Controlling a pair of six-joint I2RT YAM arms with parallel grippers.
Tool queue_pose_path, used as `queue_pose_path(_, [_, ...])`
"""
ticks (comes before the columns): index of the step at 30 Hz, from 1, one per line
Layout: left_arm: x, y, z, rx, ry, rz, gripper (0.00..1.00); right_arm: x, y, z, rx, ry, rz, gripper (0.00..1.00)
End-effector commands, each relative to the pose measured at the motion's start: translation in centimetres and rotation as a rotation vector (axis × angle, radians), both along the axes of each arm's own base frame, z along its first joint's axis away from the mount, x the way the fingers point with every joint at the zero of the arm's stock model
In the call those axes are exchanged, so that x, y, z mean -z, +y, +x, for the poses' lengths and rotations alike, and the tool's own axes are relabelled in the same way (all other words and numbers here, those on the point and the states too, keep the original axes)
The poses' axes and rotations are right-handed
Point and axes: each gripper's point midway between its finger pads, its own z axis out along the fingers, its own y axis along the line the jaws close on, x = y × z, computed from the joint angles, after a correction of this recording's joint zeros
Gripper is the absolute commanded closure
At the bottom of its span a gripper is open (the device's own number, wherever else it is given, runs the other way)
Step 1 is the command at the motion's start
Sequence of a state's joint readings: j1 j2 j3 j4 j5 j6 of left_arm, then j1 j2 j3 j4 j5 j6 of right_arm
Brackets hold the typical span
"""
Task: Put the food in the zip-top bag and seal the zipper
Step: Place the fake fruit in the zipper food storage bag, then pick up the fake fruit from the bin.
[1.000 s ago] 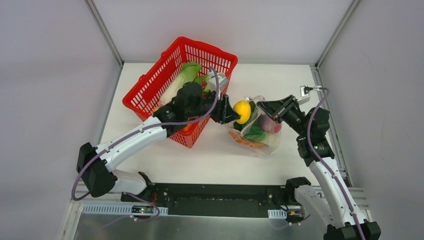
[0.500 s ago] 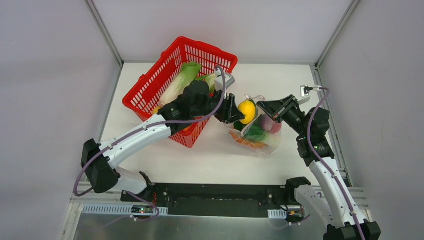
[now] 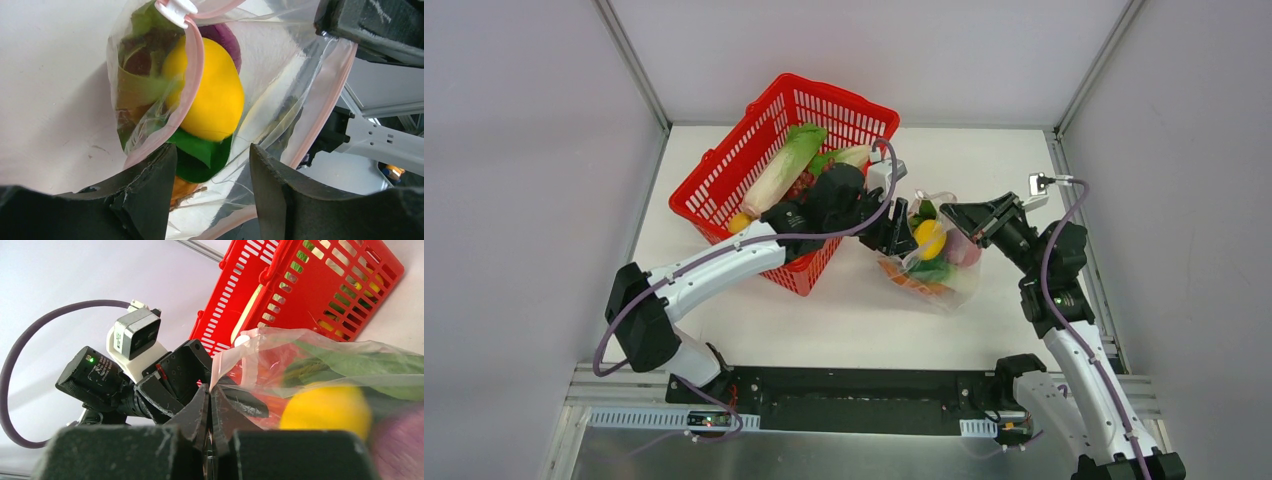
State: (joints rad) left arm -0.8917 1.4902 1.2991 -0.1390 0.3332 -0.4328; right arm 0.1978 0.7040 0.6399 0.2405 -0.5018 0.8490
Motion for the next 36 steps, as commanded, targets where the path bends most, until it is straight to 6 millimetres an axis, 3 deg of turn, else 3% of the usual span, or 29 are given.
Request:
queue_pose_path(1, [-4.1,-1.9,0.2,0.024,-0.043,-0.107,0.44,-3.4,-0.3,-0.4,0.012,-0.133,0.039,1.00])
queue_pose_path(5, [-5.3,-2.9,0.6,0.041,-0.050,-0.134,0.43,-3.4,-0.5,-0.5,0.022,-0.139,0.039,1.00])
queue_pose_path(7, [-5.0,-2.5,0.7,0.025,-0.053,-0.119,0.42,-3.4,-0.6,-0.6,0.029,-0.144,0.038,1.00])
queue_pose_path(10, [-5.2,-1.5,0.4,0.016,-0.083,-0.117,0.38,-2.8,-0.9,-0.3,0.057,-0.123,0.031,1.00])
queue_pose_path(14, [-7.0,0.4,-0.3,0.002,-0.161,-0.136,0.34,-1.7,-1.5,0.4,0.107,-0.086,0.027,1.00])
queue_pose_path(18, [-8.7,3.1,-0.3,-0.067,-0.262,-0.138,0.26,-2.9,-1.2,-0.2,0.076,-0.147,0.037,1.00])
queue_pose_path(22, [-8.3,5.6,0.8,-0.169,-0.328,-0.080,0.20,-3.7,-0.7,-1.0,0.034,-0.186,0.018,1.00])
queue_pose_path(28, [-6.7,7.6,1.2,-0.206,-0.347,0.046,0.19,-4.3,-0.7,-1.6,0.028,-0.225,0.013,1.00])
queue_pose_path(36, [-6.8,11.7,2.4,-0.332,-0.404,0.115,0.10,-3.9,-0.7,-1.3,0.027,-0.207,0.013,1.00])
